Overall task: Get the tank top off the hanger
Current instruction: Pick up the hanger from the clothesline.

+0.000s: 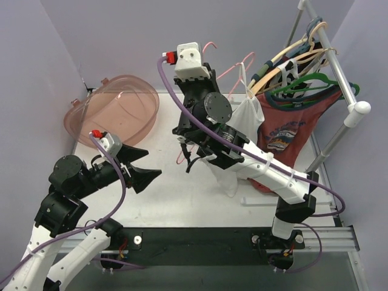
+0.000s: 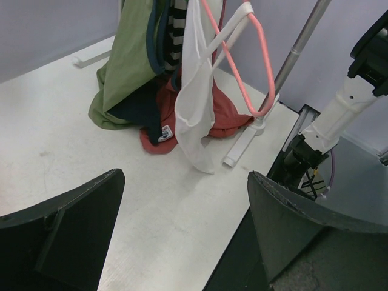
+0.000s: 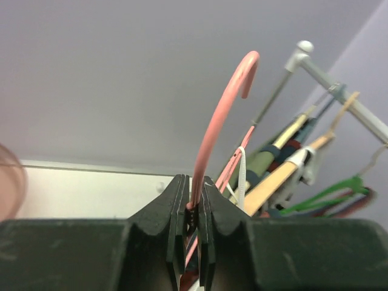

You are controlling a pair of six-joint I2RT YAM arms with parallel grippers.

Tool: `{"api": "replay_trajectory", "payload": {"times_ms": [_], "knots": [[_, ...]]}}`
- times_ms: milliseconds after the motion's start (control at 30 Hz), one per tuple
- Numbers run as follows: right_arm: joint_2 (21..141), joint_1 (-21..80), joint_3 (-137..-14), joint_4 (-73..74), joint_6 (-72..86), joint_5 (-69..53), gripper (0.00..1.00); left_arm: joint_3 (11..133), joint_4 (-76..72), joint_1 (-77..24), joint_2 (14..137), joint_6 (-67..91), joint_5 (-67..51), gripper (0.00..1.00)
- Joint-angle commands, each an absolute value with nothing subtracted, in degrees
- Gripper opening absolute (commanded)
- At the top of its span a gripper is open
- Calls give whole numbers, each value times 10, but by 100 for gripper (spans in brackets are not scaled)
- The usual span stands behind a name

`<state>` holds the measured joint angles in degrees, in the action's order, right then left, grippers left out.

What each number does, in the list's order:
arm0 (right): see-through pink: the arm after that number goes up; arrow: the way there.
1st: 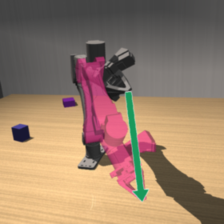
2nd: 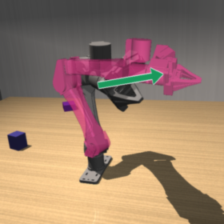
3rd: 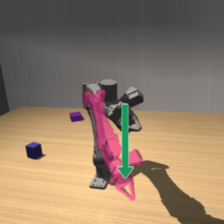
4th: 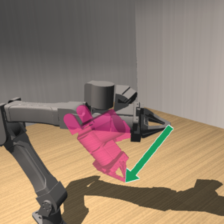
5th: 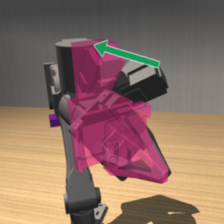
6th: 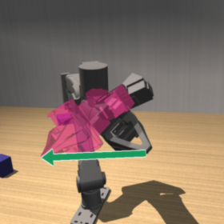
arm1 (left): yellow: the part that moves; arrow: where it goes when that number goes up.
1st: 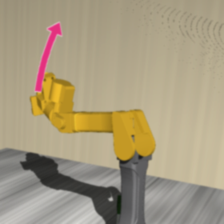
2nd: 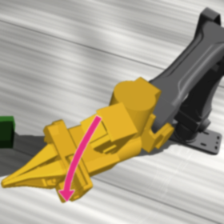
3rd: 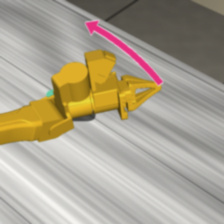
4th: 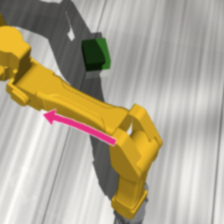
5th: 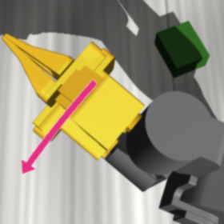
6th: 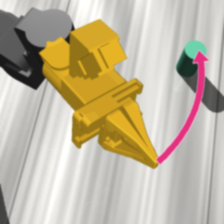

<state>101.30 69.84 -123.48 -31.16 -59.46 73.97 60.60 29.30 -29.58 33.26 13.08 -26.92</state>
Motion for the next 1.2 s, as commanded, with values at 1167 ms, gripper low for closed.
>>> {"api": "replay_trajectory", "payload": {"times_ms": [1167], "knots": [[863, 686, -1112, 54, 189, 556, 0, 358, -189, -299, 375, 164, -332, 93]]}}
